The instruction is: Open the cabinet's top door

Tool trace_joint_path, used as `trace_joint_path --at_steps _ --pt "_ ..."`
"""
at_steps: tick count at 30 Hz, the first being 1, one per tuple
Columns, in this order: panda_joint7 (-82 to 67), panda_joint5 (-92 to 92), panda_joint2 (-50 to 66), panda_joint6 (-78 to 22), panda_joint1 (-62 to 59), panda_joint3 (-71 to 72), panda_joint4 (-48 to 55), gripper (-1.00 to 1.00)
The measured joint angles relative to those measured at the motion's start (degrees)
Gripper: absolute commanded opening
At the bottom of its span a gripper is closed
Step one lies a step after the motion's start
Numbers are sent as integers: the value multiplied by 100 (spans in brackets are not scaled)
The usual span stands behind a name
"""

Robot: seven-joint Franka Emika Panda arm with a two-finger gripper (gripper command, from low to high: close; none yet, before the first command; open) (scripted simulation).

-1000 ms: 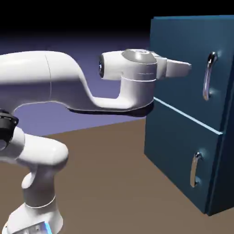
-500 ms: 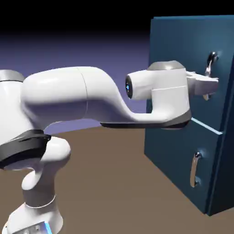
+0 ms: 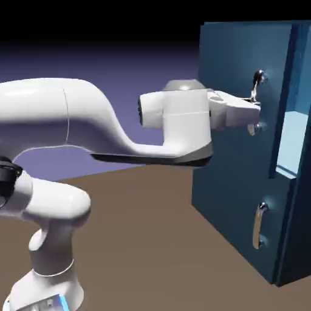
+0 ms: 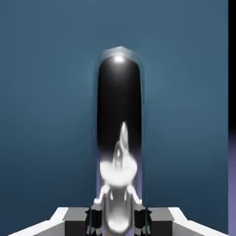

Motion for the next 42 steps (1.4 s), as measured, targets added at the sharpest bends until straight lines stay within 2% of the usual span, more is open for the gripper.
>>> trace_joint_path --at_steps 12,22,32,42 --pt "-809 2302 -1157 -1346 -2164 2439 -1971 -100" --pt "-1617 4783 -2342 -2745 -2668 4494 -2917 -100" --pt "-1931 6962 -2694 -4407 -2441 6570 -2949 -100" --pt "-1841 8795 -2100 -6200 -2679 8647 -2051 -100"
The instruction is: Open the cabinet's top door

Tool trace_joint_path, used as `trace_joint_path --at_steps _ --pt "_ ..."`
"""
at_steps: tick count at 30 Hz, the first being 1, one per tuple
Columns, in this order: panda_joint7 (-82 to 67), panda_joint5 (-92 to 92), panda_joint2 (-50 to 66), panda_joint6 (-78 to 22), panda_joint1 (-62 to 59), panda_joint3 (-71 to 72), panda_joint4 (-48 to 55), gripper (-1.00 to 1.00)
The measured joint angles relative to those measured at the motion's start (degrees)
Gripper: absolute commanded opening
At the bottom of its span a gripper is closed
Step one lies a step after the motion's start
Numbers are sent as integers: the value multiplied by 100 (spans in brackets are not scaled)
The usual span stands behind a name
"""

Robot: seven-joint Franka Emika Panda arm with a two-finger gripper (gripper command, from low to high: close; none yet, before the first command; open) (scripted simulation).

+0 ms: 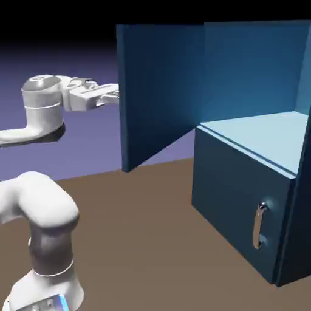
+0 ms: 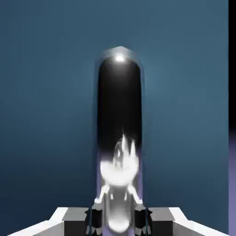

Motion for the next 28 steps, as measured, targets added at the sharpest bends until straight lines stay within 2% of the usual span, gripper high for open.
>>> trace_joint_path --at_steps 14,28 --pt "72 1692 1045 -2538 -2236 2630 2730 -100" --pt "-481 2324 922 -4441 -4960 4213 5637 -100"
